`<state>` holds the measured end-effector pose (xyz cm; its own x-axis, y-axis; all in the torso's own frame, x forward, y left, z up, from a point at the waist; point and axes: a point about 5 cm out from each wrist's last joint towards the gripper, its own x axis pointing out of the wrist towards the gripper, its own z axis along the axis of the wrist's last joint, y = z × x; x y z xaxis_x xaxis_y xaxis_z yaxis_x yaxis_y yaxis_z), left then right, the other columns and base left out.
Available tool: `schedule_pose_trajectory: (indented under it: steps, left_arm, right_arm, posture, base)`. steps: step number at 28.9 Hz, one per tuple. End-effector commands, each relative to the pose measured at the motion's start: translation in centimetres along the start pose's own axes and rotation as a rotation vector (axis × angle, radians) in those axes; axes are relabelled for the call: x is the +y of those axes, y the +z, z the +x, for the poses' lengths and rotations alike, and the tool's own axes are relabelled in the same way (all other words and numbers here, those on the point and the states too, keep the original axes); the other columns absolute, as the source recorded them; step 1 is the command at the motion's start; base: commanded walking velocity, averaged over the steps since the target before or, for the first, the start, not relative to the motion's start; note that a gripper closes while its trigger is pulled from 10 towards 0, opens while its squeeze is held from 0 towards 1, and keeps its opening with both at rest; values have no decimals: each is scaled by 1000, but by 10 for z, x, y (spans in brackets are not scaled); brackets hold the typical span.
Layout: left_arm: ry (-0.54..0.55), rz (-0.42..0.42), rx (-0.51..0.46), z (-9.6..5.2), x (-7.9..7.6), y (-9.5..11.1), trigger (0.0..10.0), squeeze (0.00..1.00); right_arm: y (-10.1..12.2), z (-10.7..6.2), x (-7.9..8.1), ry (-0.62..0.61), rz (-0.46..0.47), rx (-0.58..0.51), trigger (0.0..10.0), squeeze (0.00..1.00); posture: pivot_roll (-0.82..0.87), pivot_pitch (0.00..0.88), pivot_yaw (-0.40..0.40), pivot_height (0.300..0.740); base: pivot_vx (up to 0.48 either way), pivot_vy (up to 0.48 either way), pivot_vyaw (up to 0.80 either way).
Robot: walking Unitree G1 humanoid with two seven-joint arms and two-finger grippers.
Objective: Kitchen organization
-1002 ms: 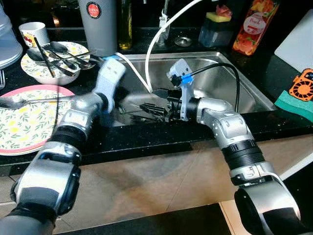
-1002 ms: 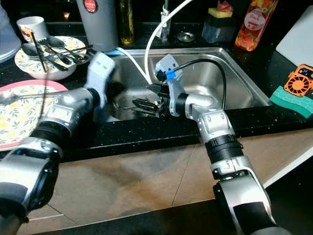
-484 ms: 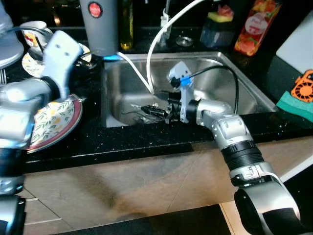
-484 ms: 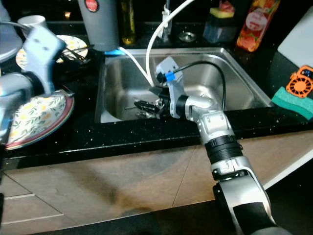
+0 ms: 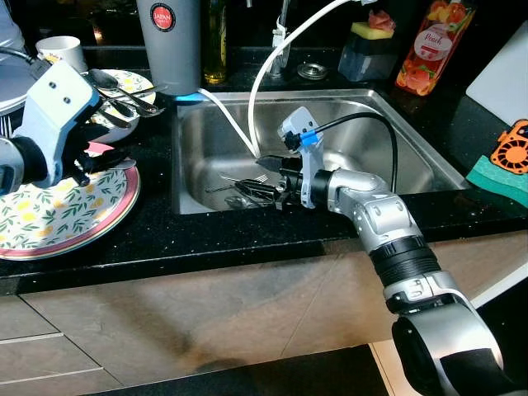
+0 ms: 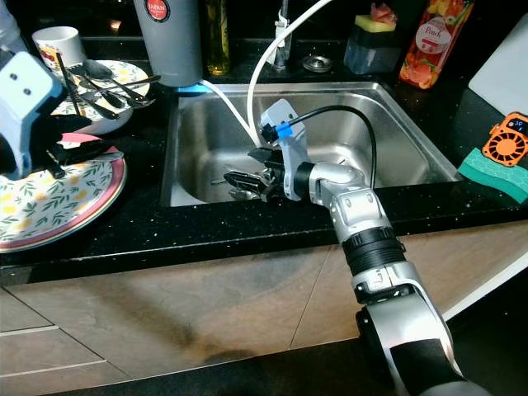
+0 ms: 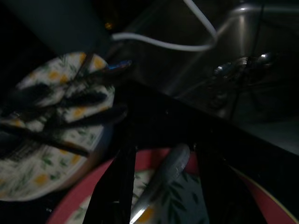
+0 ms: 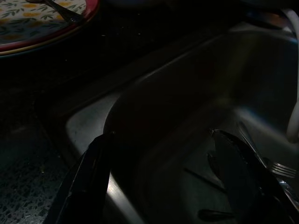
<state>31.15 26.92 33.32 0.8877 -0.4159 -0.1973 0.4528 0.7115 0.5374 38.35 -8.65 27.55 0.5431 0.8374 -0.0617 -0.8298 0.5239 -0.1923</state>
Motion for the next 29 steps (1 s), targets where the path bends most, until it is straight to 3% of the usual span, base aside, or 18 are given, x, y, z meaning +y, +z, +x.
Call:
schedule_pose_trajectory:
  steps: [1,2,7,15,22,23,24,25,29]
  left_arm:
    - [19,-61,56,-10,12,-11,10000,0]
    - [37,-108,68,-10,16,-15,10000,0]
    - [111,-173,102,-11,28,-24,10000,0]
    - [119,-174,170,-14,33,-42,10000,0]
    - [64,-209,246,-14,29,-58,10000,0]
    - [55,-207,256,-14,28,-59,7686,0]
    - [47,-203,263,-14,28,-62,4353,0]
    - [47,-199,269,-14,28,-63,0,0]
    - [21,-199,267,-13,27,-63,0,0]
  right_arm:
    - [1,-1,-1,7,-20,9,10000,0]
    - [1,-1,-1,9,-21,11,10000,0]
    - [1,-1,-2,9,-22,13,10000,0]
    - [1,-1,-2,14,-24,16,10000,0]
    - [2,0,-2,18,-28,18,10000,0]
    - [2,0,-2,18,-28,18,10000,0]
    - [2,0,-2,18,-28,19,10000,0]
    - [2,0,-2,18,-29,19,10000,0]
    - [2,0,-2,18,-30,19,10000,0]
  posture:
    - [13,167,-56,740]
    - [11,167,-56,740]
    - [9,167,-57,740]
    - [5,167,-63,740]
    - [2,167,-65,740]
    - [2,167,-65,740]
    - [2,167,-65,740]
    - [1,161,-66,740]
    - [1,161,-66,740]
  base:
    - [0,0,0]
    - [0,0,0]
    - [0,0,0]
    - [0,0,0]
    - [0,0,0]
    - [0,0,0]
    - [0,0,0]
    - [0,0,0]
    - [0,0,0]
